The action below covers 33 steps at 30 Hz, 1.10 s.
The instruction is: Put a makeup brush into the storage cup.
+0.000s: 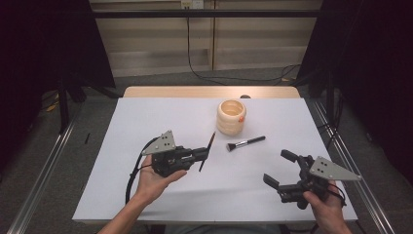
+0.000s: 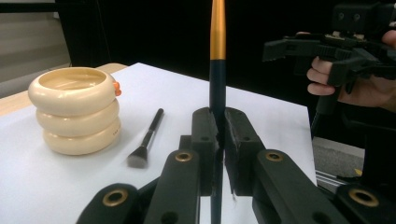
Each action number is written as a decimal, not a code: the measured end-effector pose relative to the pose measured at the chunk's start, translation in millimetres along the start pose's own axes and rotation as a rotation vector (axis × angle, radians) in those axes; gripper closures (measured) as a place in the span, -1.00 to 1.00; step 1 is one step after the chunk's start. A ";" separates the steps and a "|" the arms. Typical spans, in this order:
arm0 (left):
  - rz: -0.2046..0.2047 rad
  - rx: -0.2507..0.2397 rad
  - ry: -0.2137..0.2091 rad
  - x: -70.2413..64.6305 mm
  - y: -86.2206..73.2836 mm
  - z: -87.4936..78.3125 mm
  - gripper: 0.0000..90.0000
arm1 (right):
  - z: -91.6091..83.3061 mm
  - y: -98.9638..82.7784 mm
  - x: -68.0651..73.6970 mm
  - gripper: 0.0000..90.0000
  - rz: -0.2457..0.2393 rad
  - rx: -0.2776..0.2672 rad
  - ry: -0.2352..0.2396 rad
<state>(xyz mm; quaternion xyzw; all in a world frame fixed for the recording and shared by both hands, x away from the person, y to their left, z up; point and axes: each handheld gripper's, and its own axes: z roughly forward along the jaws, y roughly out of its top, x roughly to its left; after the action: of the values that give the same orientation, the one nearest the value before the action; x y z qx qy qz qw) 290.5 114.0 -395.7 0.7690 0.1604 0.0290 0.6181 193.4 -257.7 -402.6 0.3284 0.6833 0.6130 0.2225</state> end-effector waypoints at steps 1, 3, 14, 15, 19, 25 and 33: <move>0.000 0.002 0.001 -0.9 -0.1 1.1 0.86 | 4.3 1.3 1.1 -0.97 0.004 0.002 0.011; -0.002 0.007 0.009 -1.8 -0.1 3.0 0.86 | 12.2 2.8 3.0 -0.97 0.001 0.009 0.026; 0.002 -0.001 0.009 -6.5 4.2 13.0 0.86 | 28.9 10.5 11.0 -1.00 -0.049 -0.019 0.047; 0.003 -0.002 0.006 -7.0 4.5 14.6 0.86 | 30.9 11.9 12.1 -1.00 -0.057 -0.017 0.056; 0.003 -0.003 0.000 -9.6 5.6 20.9 0.86 | 42.1 17.2 15.6 -1.00 -0.051 -0.008 0.092; -0.002 -0.017 -0.006 -11.9 10.4 27.3 0.86 | 57.7 28.0 17.2 -0.98 -0.021 0.006 0.136; 0.029 -0.023 -0.019 -15.7 21.3 38.5 0.86 | 69.2 47.4 17.1 -0.91 -0.040 -0.009 0.157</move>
<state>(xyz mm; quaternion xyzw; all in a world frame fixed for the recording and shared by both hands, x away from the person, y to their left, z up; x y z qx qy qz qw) 289.5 69.4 -381.9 0.7642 0.1429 0.0325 0.6282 239.0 -196.0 -364.6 0.2644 0.7022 0.6356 0.1819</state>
